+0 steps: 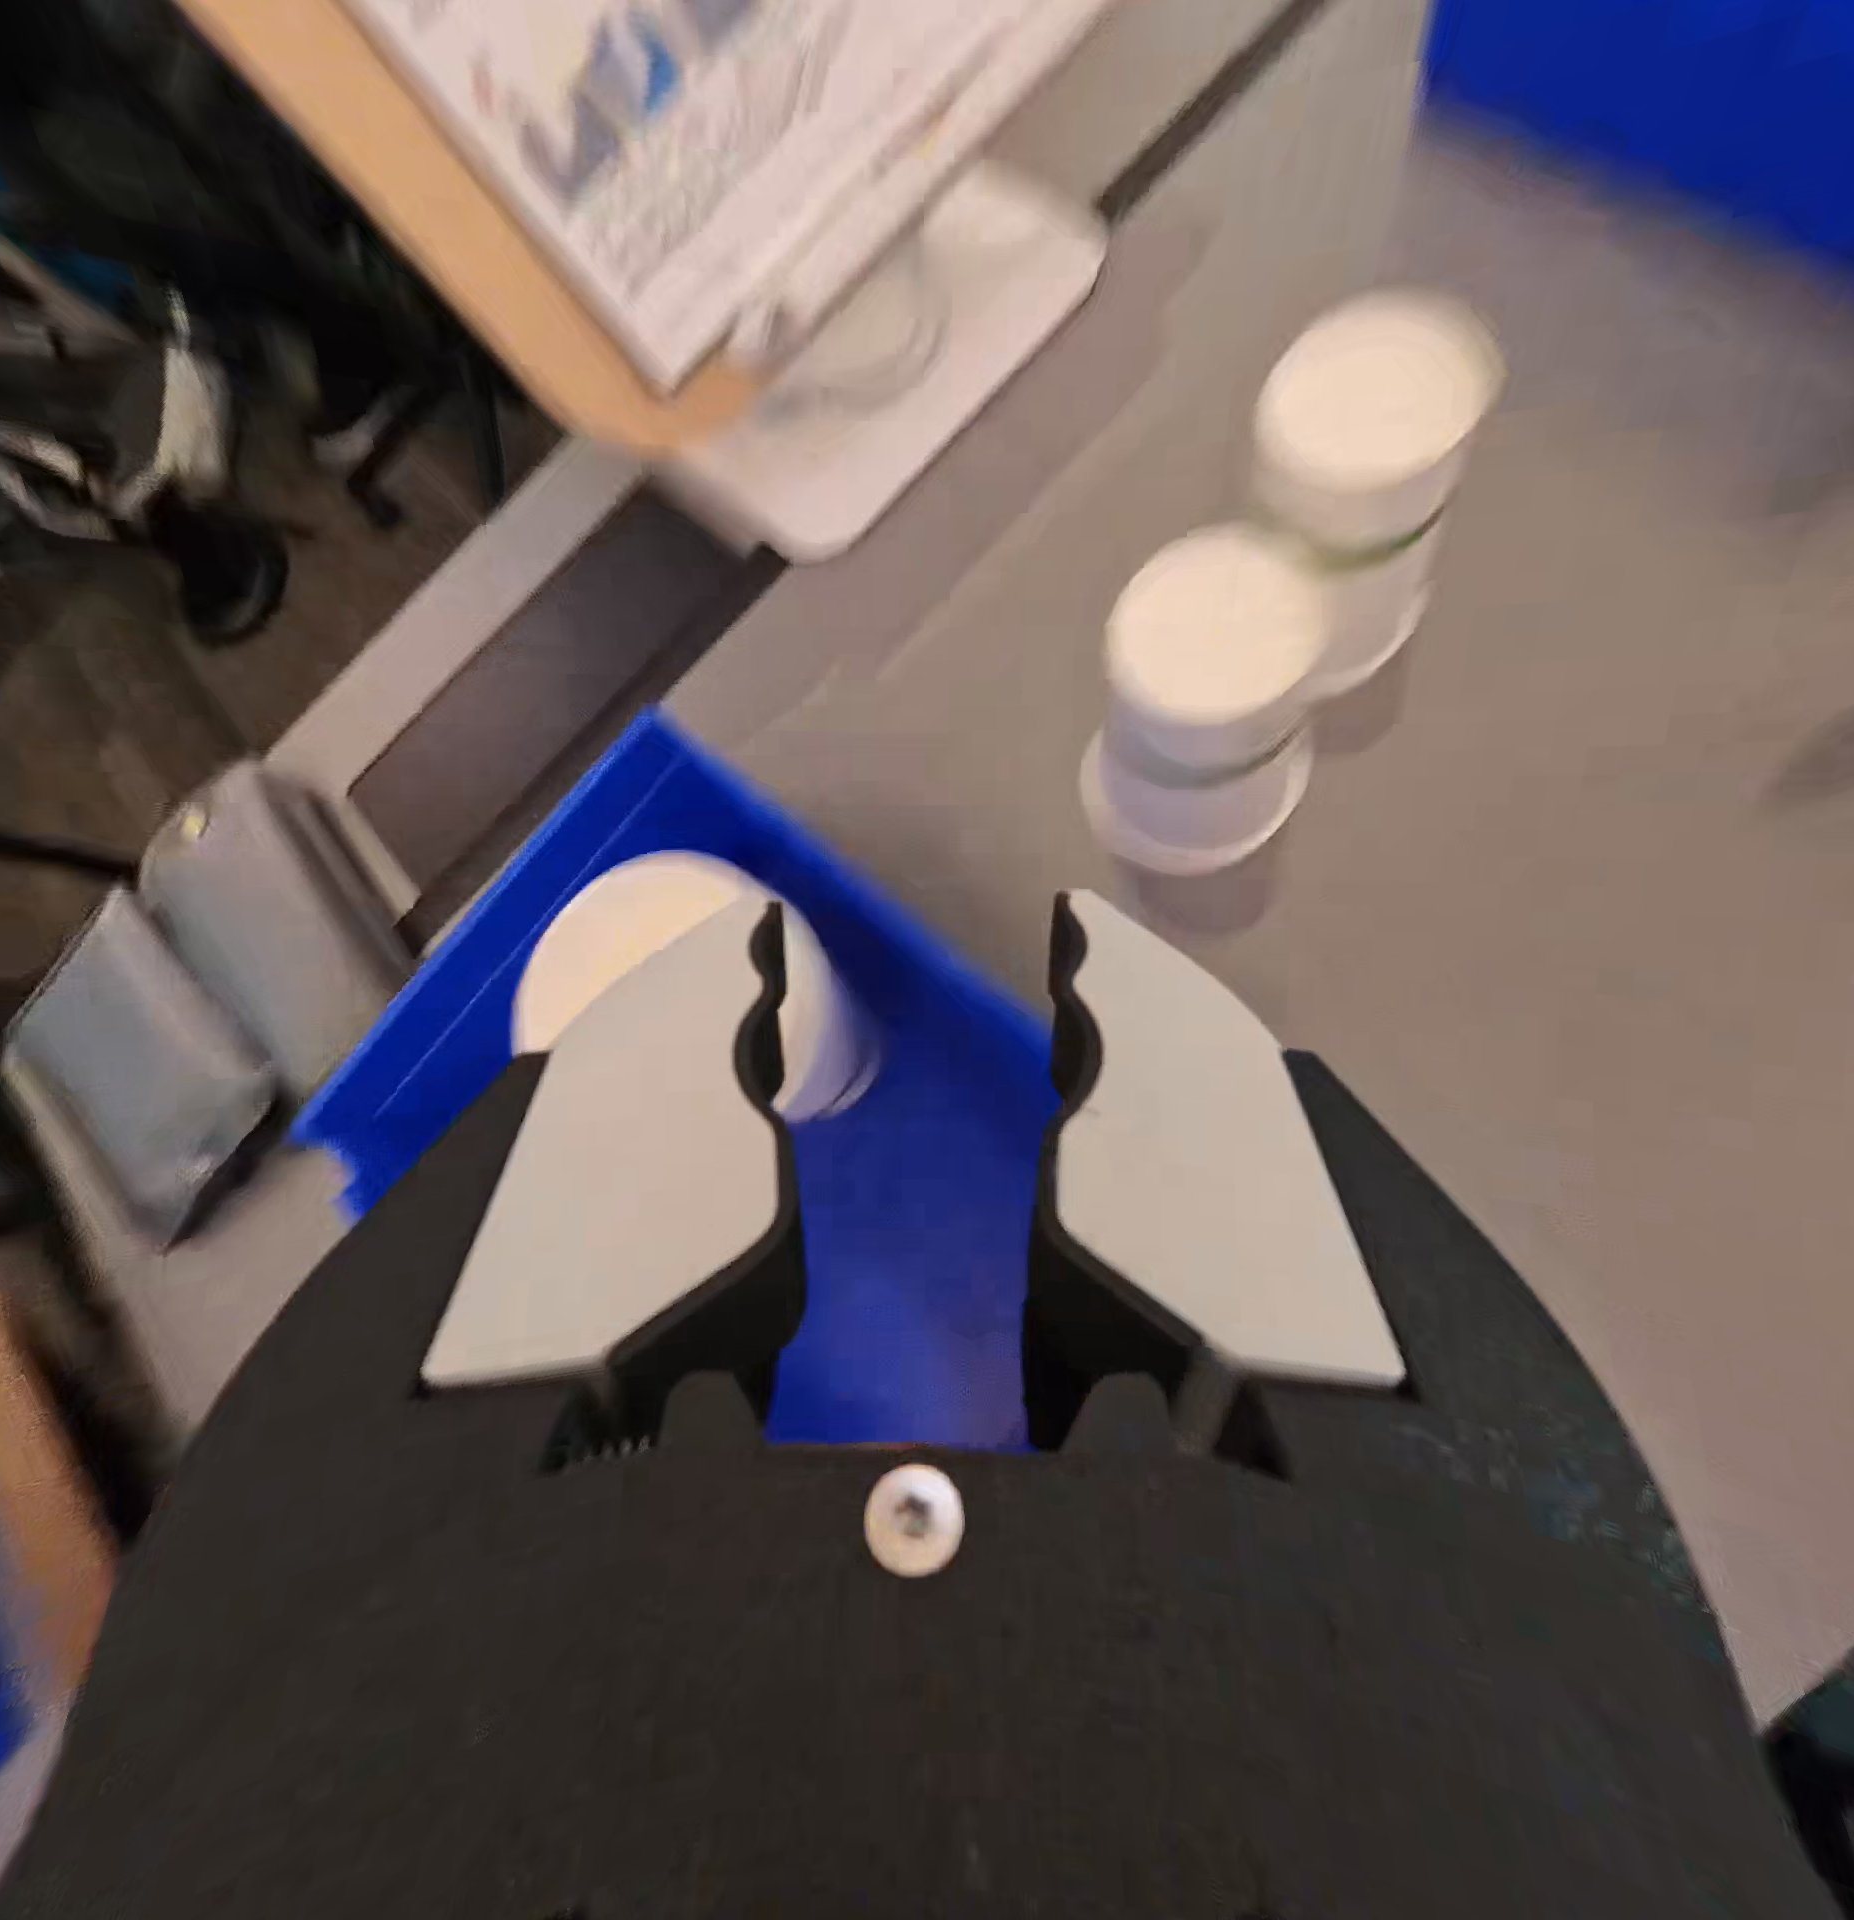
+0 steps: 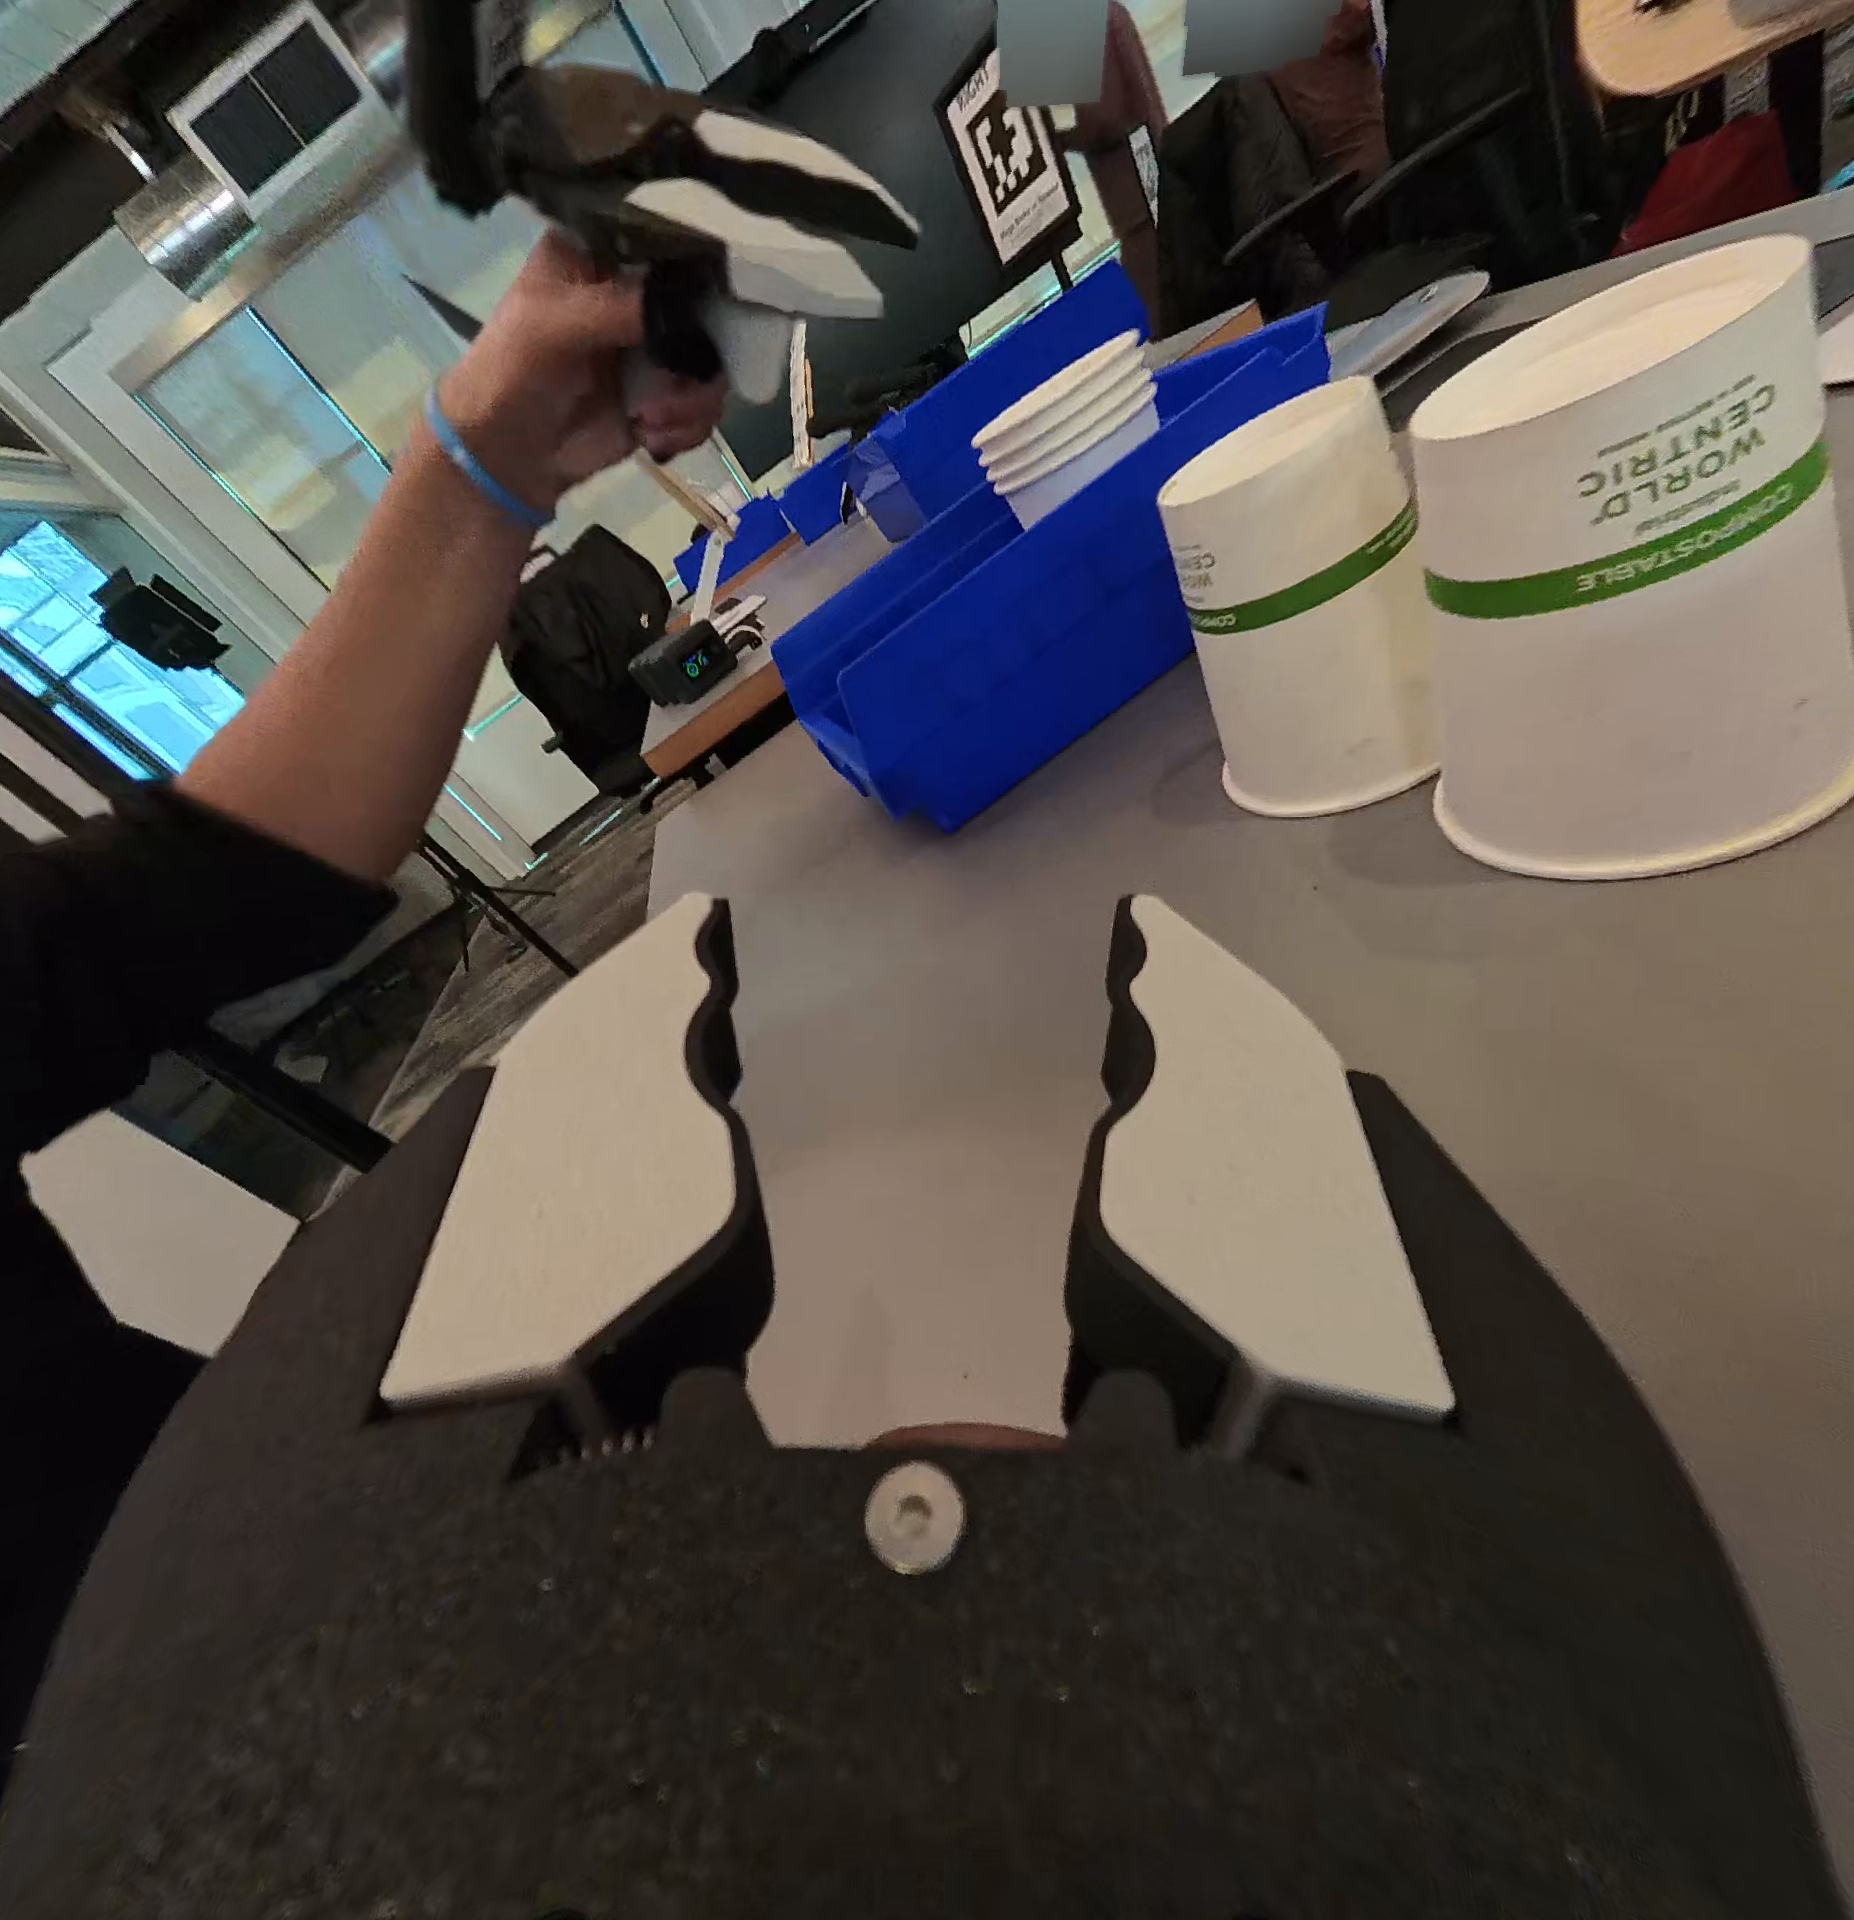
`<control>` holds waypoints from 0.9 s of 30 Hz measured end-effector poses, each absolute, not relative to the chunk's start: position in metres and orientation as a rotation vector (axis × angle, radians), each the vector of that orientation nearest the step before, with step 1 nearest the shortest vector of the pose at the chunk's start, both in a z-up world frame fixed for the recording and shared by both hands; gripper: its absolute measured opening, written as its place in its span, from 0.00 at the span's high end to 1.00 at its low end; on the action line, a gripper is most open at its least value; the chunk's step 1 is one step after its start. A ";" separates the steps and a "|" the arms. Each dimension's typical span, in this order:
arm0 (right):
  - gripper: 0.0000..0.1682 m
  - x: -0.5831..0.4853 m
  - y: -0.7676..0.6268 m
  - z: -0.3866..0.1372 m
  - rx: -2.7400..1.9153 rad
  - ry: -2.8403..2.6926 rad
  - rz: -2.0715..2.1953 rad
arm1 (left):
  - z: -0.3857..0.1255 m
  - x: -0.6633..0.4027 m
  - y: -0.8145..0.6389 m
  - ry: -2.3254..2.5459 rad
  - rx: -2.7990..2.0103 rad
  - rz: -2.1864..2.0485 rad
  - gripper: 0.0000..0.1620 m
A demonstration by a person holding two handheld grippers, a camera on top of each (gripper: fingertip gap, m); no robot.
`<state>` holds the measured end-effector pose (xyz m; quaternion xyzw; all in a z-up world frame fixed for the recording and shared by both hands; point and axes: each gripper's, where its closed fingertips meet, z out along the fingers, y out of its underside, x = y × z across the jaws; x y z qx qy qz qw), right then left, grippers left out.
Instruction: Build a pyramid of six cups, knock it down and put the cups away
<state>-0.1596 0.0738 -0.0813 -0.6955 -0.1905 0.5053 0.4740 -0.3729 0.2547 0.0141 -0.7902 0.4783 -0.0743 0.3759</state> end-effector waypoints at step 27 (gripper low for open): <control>0.61 -0.163 0.071 -0.085 -1.704 -0.499 1.291 | -0.058 -0.421 0.309 1.548 -2.265 -0.078 0.98</control>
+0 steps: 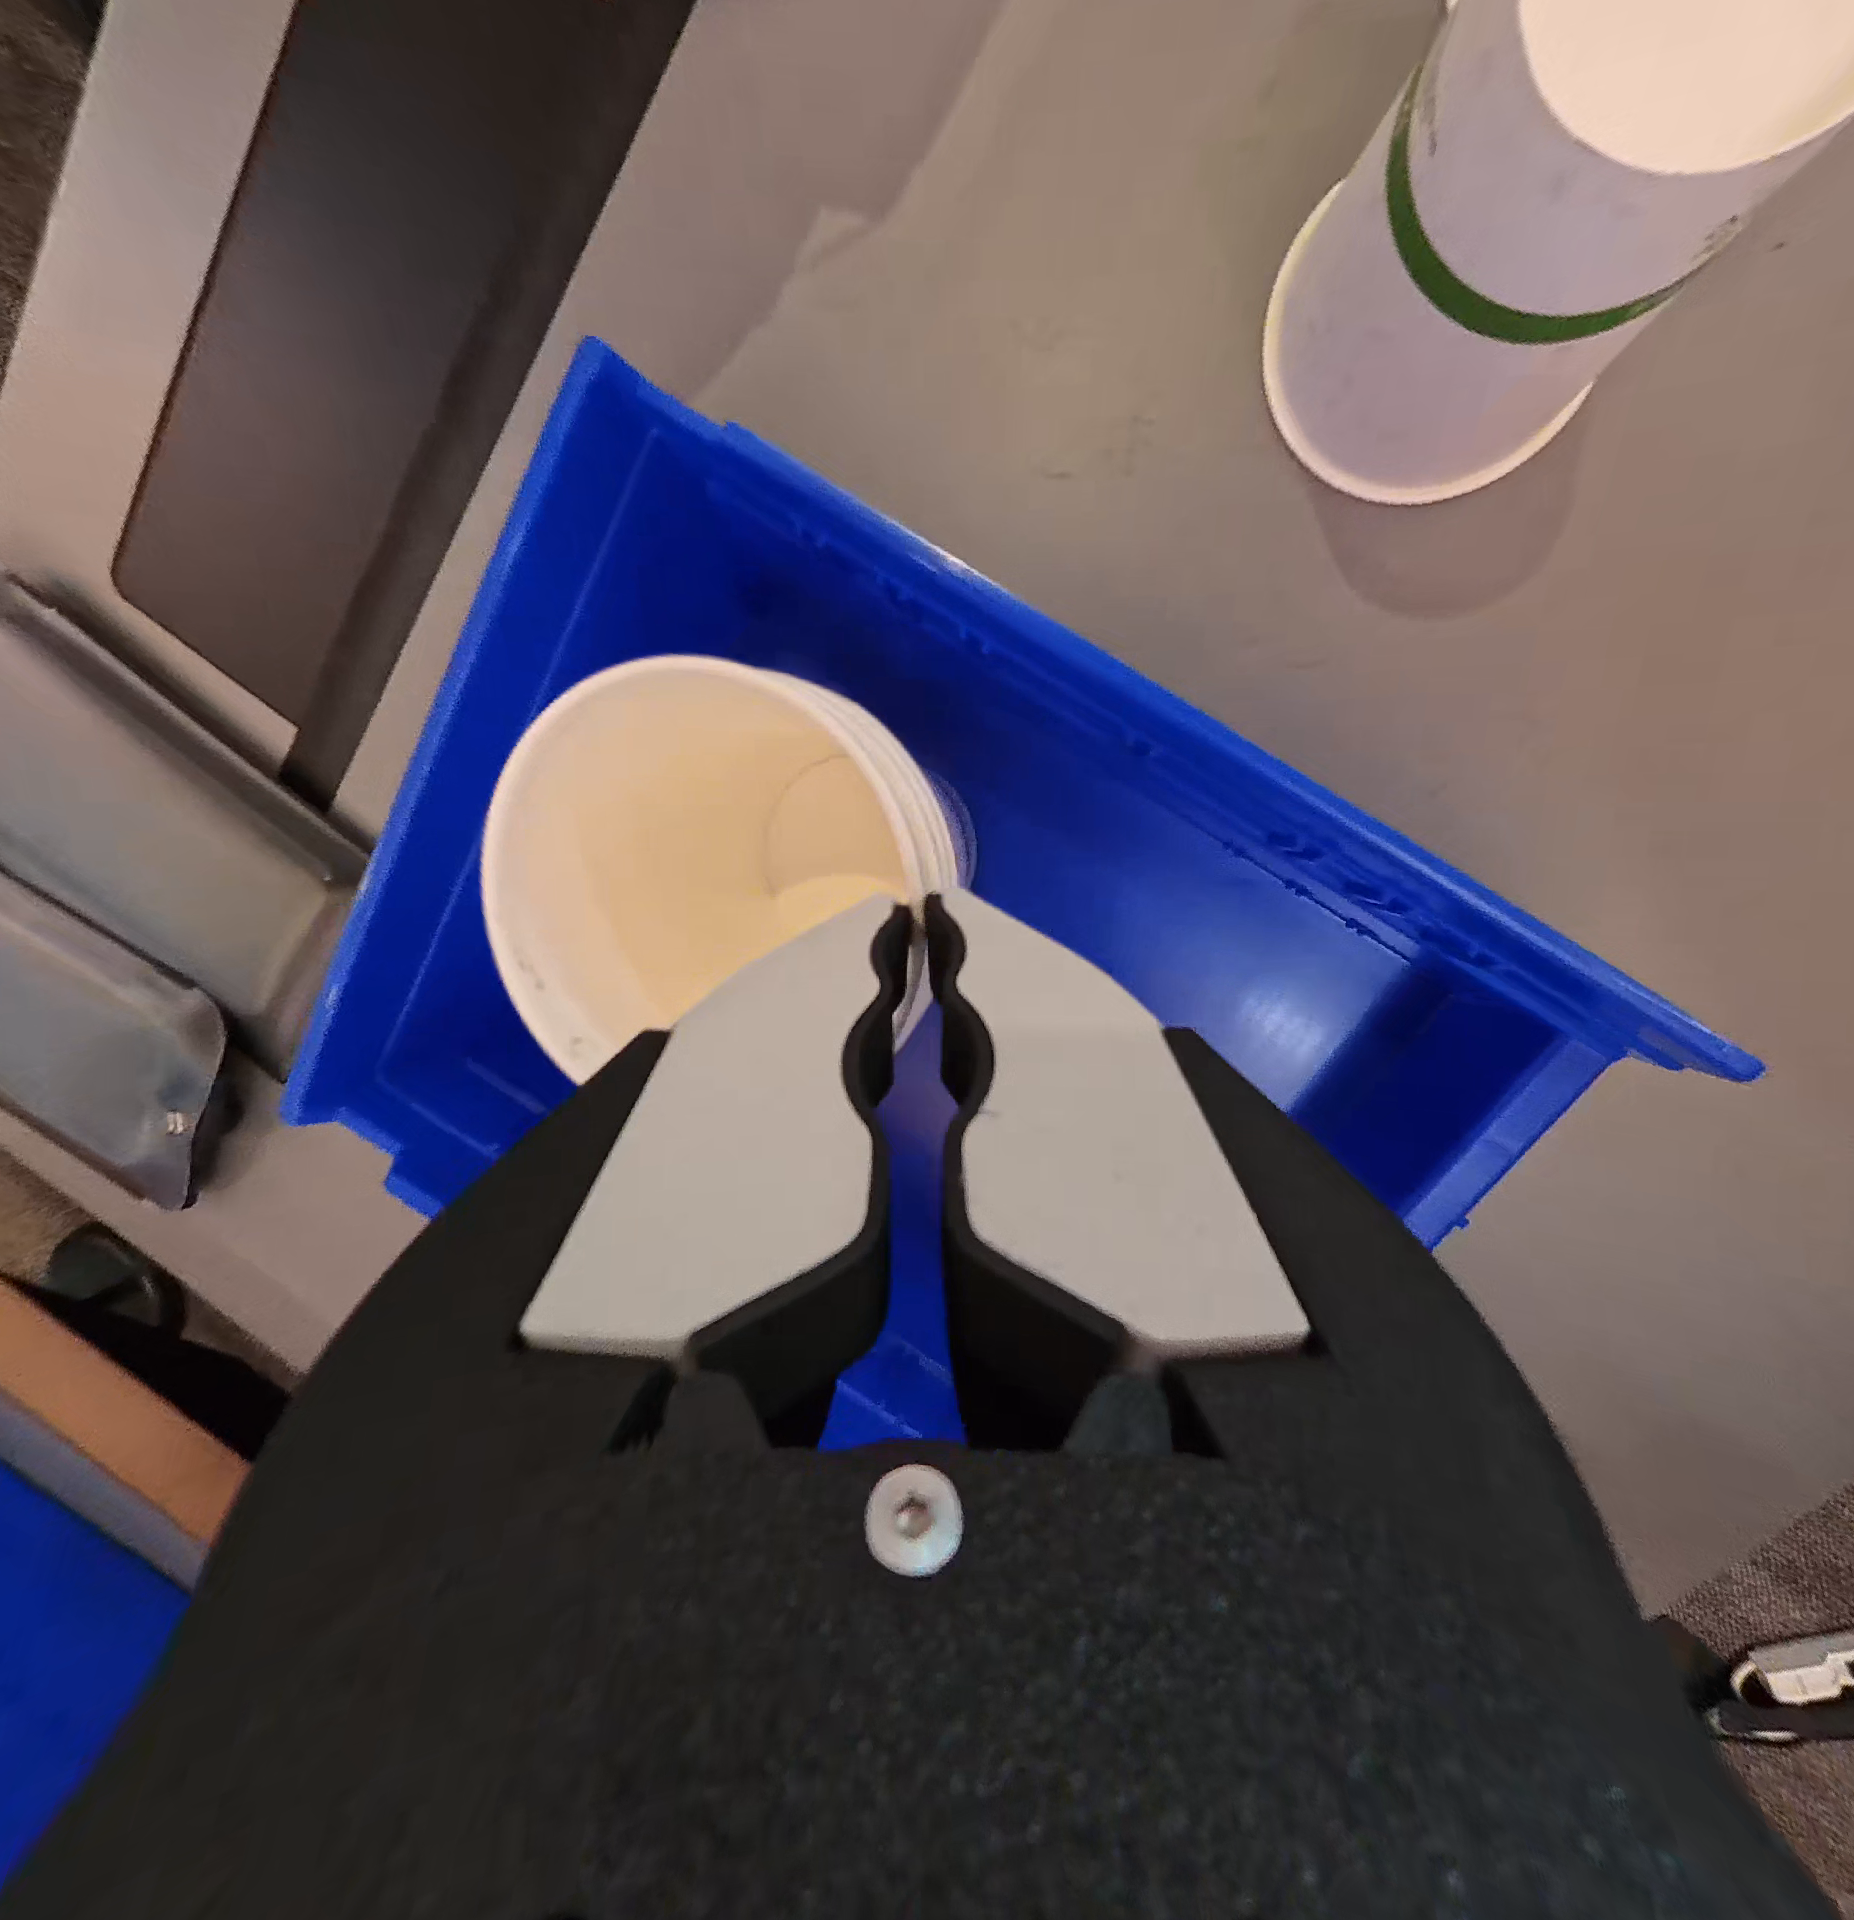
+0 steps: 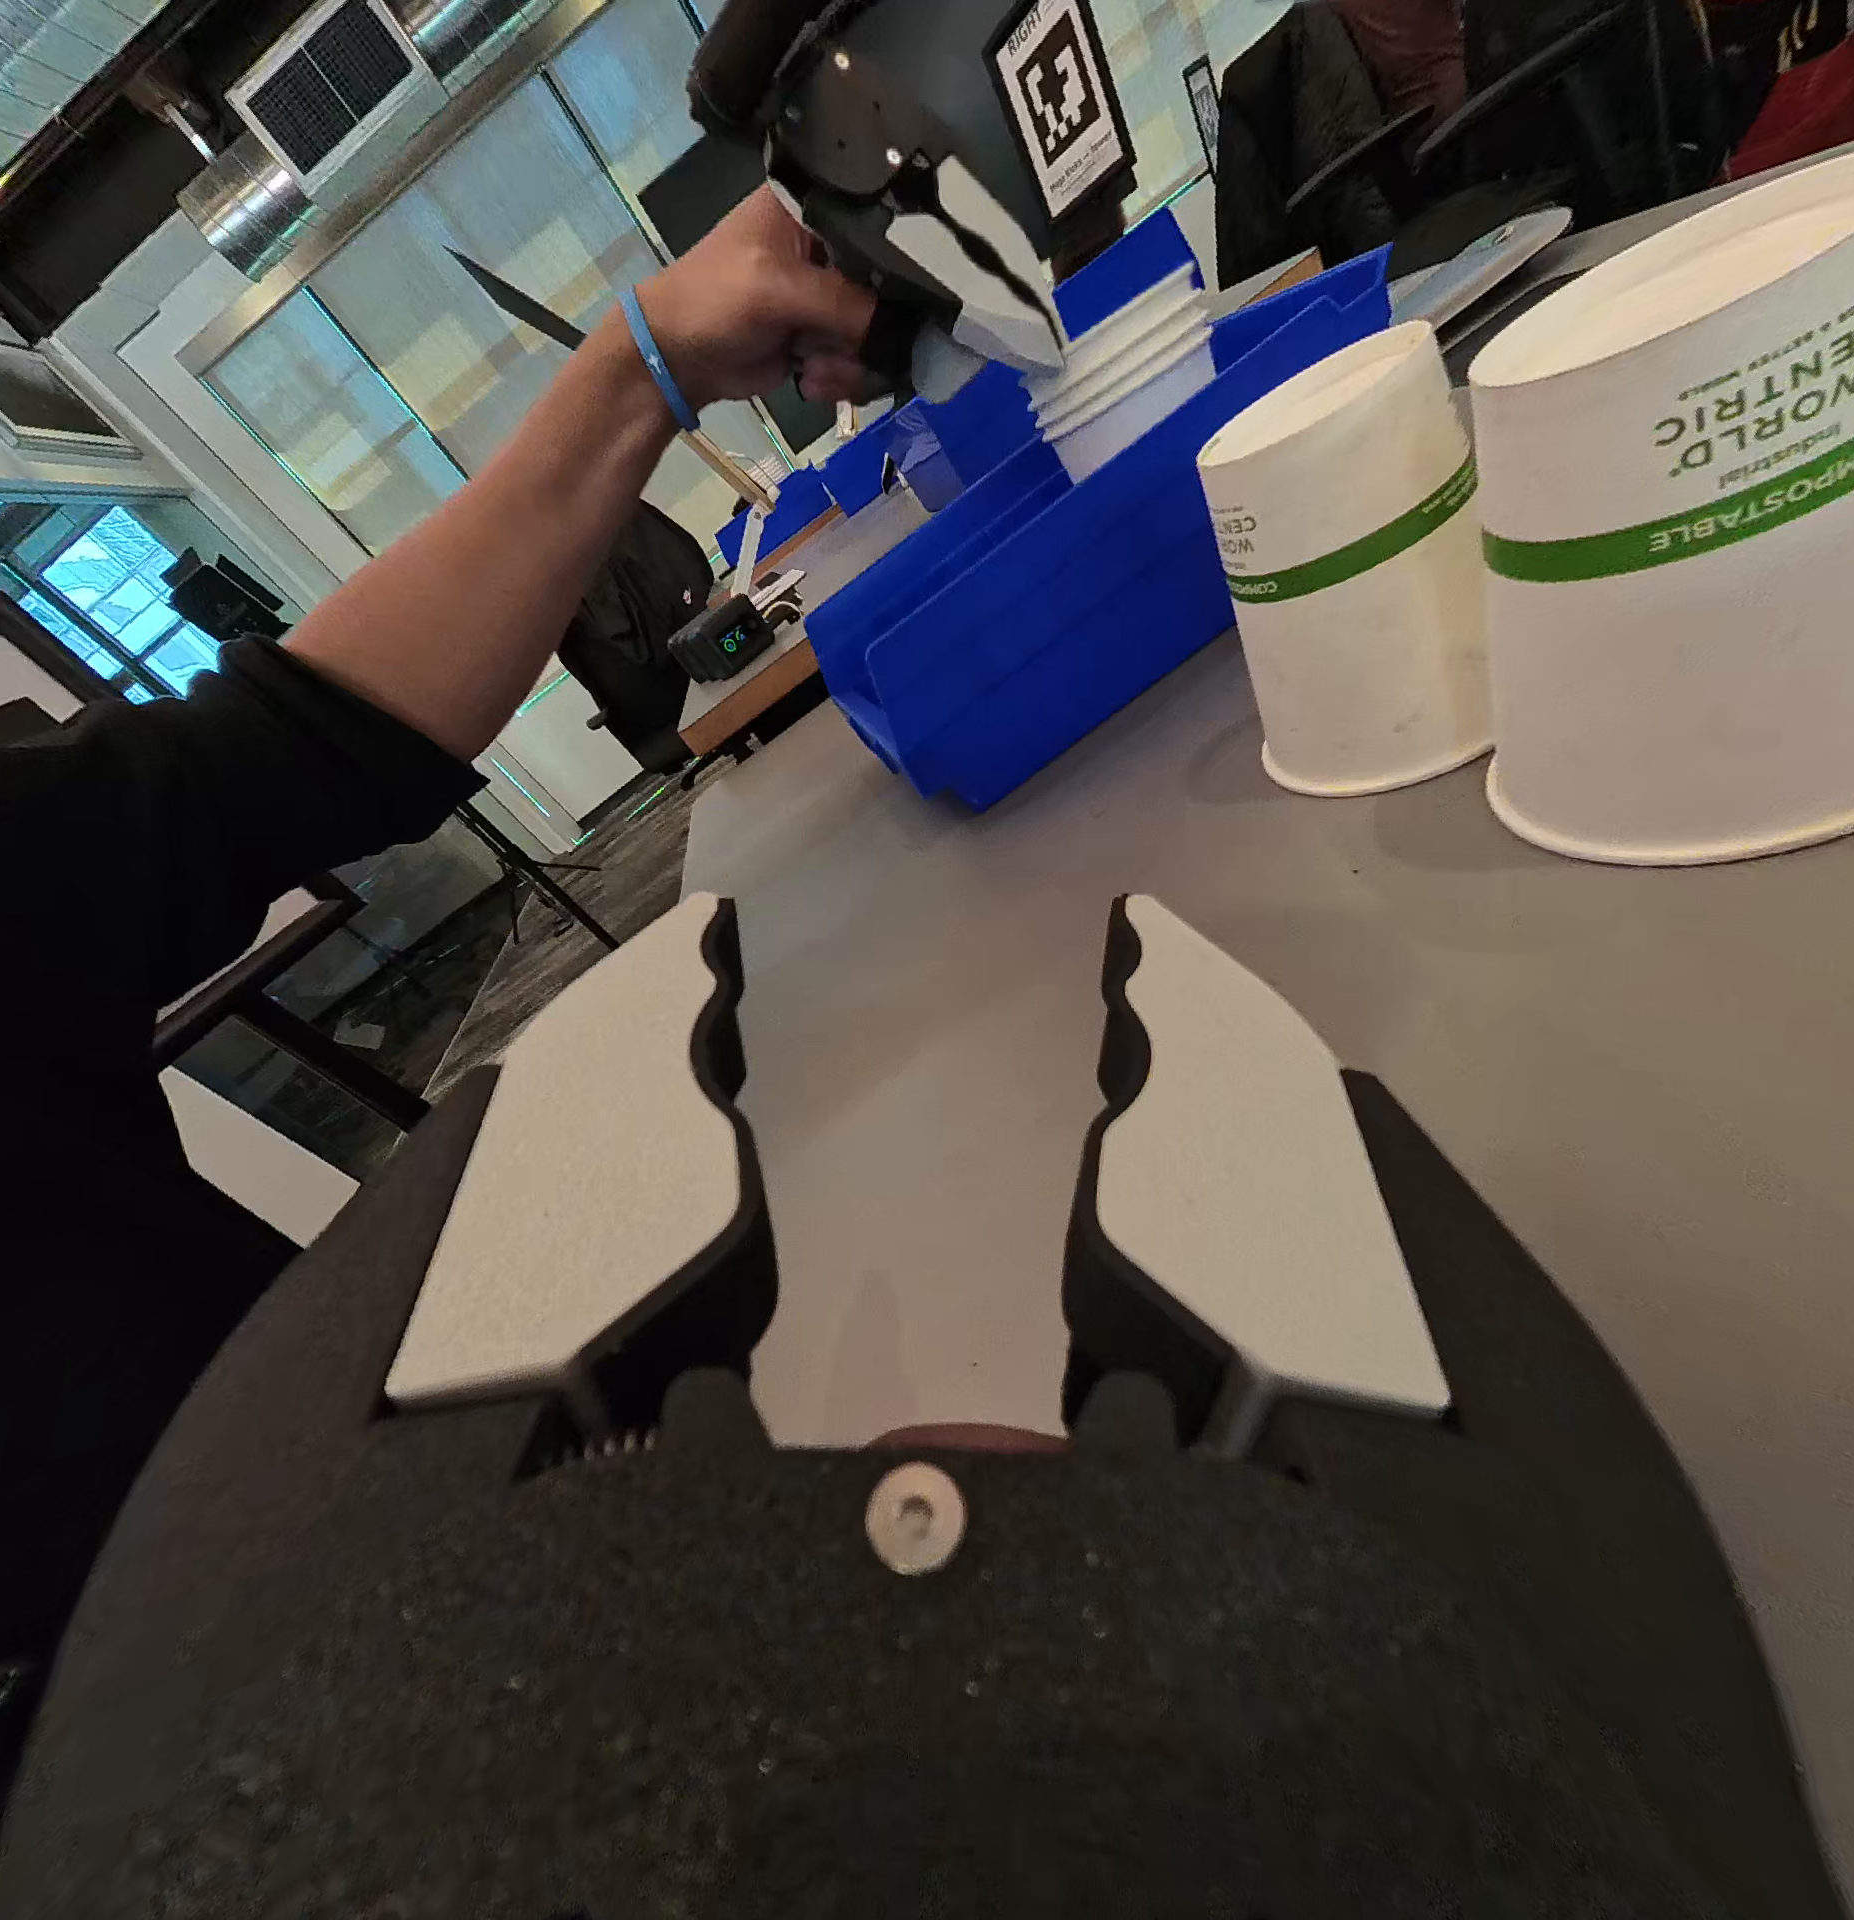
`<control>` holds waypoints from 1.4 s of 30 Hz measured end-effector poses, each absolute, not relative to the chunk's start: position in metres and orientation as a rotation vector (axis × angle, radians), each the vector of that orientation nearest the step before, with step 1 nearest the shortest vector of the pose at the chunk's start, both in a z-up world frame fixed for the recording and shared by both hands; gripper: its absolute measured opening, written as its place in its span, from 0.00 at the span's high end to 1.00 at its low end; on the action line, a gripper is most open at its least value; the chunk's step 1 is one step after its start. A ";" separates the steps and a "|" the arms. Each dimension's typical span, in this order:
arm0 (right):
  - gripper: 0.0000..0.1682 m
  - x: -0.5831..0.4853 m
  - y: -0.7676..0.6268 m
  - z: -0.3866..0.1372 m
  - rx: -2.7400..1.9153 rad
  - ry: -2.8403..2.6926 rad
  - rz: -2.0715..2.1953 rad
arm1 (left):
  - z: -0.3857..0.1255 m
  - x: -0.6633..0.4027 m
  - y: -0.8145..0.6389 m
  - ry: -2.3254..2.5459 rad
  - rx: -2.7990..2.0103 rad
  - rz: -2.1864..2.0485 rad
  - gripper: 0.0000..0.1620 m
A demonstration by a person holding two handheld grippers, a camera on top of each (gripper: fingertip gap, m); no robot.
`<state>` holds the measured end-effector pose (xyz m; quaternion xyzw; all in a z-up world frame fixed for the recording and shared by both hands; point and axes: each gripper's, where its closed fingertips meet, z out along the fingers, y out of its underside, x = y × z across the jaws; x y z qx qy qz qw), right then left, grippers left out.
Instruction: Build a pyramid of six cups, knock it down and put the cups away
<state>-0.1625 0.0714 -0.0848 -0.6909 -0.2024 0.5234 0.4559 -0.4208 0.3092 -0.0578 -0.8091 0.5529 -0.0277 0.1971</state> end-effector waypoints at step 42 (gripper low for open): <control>0.47 -0.103 0.074 0.026 -1.331 -0.286 1.072 | 0.048 -0.193 0.077 0.914 -1.684 -1.323 0.66</control>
